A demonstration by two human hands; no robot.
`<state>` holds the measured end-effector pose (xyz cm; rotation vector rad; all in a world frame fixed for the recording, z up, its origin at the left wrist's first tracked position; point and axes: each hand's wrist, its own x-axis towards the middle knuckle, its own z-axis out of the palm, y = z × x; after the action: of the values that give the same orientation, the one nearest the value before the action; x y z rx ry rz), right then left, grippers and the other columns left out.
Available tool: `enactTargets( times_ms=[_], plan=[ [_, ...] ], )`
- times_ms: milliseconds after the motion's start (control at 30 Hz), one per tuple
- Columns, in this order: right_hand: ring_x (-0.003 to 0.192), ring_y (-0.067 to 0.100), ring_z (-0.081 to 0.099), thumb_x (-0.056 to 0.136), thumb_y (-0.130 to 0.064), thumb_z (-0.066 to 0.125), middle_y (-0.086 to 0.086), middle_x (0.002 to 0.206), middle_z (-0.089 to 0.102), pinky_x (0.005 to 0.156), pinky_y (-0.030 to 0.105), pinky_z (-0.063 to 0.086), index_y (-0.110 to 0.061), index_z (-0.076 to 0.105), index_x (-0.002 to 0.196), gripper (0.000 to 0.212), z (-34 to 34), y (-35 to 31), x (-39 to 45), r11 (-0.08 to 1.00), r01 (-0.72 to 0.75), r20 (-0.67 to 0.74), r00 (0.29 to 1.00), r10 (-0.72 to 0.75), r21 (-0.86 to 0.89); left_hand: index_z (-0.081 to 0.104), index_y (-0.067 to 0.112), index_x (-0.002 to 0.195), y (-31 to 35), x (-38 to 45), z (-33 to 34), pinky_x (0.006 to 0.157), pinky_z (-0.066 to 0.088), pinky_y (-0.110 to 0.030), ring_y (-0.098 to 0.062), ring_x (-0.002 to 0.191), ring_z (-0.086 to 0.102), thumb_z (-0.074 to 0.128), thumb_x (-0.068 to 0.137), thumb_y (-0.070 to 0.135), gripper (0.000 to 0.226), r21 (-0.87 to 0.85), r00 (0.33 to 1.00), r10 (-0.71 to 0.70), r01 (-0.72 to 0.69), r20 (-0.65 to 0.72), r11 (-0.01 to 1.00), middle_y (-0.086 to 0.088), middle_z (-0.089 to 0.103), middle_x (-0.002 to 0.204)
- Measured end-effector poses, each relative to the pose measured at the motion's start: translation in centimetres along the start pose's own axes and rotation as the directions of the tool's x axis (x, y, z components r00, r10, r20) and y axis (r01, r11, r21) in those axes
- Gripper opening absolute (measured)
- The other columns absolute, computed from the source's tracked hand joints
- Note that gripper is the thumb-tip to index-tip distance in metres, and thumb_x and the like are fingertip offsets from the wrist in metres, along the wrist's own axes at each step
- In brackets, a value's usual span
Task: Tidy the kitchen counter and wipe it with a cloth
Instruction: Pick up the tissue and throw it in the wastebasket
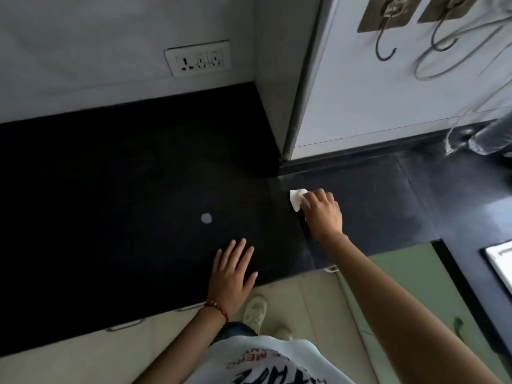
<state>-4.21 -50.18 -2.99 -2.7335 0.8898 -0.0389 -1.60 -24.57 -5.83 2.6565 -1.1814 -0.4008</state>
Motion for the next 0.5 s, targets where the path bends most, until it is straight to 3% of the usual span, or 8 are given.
enactTargets(
  times_ms=[133, 267, 400, 500],
  plan=[
    [0.088, 0.038, 0.053, 0.088, -0.012, 0.053, 0.022, 0.097, 0.055, 0.064, 0.038, 0.040, 0.004, 0.056, 0.093, 0.018, 0.2, 0.4, -1.8, 0.982, -0.059, -0.002, 0.998, 0.061, 0.181, 0.049, 0.020, 0.126, 0.0, 0.3, -0.1, 0.101, 0.039, -0.048, -0.020, 0.129, 0.031, 0.039, 0.081, 0.043, 0.051, 0.017, 1.000, -0.007, 0.007, 0.013, 1.000, -0.006, 0.053, 0.136],
    [0.073, 0.034, 0.052, 0.087, -0.013, 0.055, 0.017, 0.088, 0.054, 0.059, 0.032, 0.034, 0.005, 0.055, 0.084, 0.018, -0.2, 1.7, -4.8, 0.895, -0.227, -0.061, 0.961, 0.270, 0.384, 0.055, 0.017, 0.122, 0.4, 1.0, 0.0, 0.099, 0.041, -0.048, -0.025, 0.127, 0.041, 0.039, 0.081, 0.042, 0.051, 0.007, 0.999, 0.032, -0.032, 0.020, 0.999, -0.008, 0.054, 0.134],
    [0.063, 0.023, 0.046, 0.085, -0.012, 0.061, 0.004, 0.075, 0.049, 0.060, 0.027, 0.031, 0.003, 0.057, 0.076, 0.018, -0.8, 3.8, -10.5, 0.800, -0.319, -0.173, 0.872, 0.457, 0.507, 0.061, 0.014, 0.115, 2.1, 2.8, -0.2, 0.094, 0.047, -0.048, -0.027, 0.121, 0.050, 0.040, 0.081, 0.039, 0.048, -0.014, 0.974, 0.225, -0.225, 0.004, 0.974, -0.009, 0.060, 0.128],
    [0.059, 0.021, 0.047, 0.081, -0.009, 0.065, 0.013, 0.071, 0.056, 0.056, 0.020, 0.026, 0.002, 0.059, 0.074, 0.014, -0.9, 5.7, -15.9, 0.750, -0.390, -0.237, 0.783, 0.576, 0.534, 0.062, 0.013, 0.113, 4.3, 4.2, 0.0, 0.093, 0.050, -0.038, -0.026, 0.116, 0.054, 0.041, 0.080, 0.039, 0.048, -0.022, 0.925, 0.378, -0.378, 0.024, 0.926, -0.010, 0.063, 0.123]
  ],
)
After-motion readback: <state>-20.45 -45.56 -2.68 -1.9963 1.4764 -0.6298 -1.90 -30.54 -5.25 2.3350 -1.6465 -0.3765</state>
